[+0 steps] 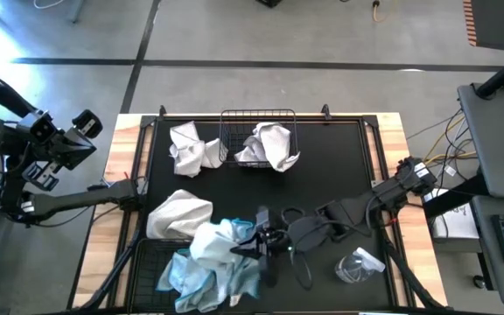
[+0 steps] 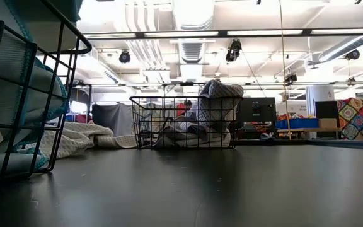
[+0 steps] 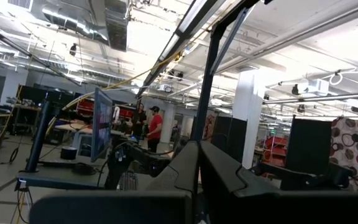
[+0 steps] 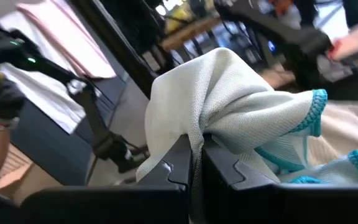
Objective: Sort microfiber towel by color & place in baskets
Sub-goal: Put the blue microfiber cloth into the bottom wire basket
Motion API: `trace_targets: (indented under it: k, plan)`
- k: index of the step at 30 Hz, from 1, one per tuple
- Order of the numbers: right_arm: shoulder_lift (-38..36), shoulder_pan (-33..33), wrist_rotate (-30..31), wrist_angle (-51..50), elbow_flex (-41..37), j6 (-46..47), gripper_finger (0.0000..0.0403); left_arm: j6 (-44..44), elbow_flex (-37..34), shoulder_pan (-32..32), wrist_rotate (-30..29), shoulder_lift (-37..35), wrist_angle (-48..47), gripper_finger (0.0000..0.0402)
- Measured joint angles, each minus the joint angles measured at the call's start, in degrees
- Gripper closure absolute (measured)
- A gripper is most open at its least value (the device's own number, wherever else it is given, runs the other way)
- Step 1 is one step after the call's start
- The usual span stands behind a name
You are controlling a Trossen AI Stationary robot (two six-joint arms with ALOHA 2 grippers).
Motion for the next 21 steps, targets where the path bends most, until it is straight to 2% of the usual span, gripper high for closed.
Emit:
trace_targets:
  k: [9,21]
  plan:
    - [0.65,-1.64,0.18,1.19,0.02,-0.18,0.0390,1.04,0.00,0.02,0.00,0.00,-0.01,0.0402]
    - [5.85,-4.31,-0.48,5.50,0.00,1.32,0.0390,1.05,0.00,0.00,-0.02,0.00,-0.02,0.0402]
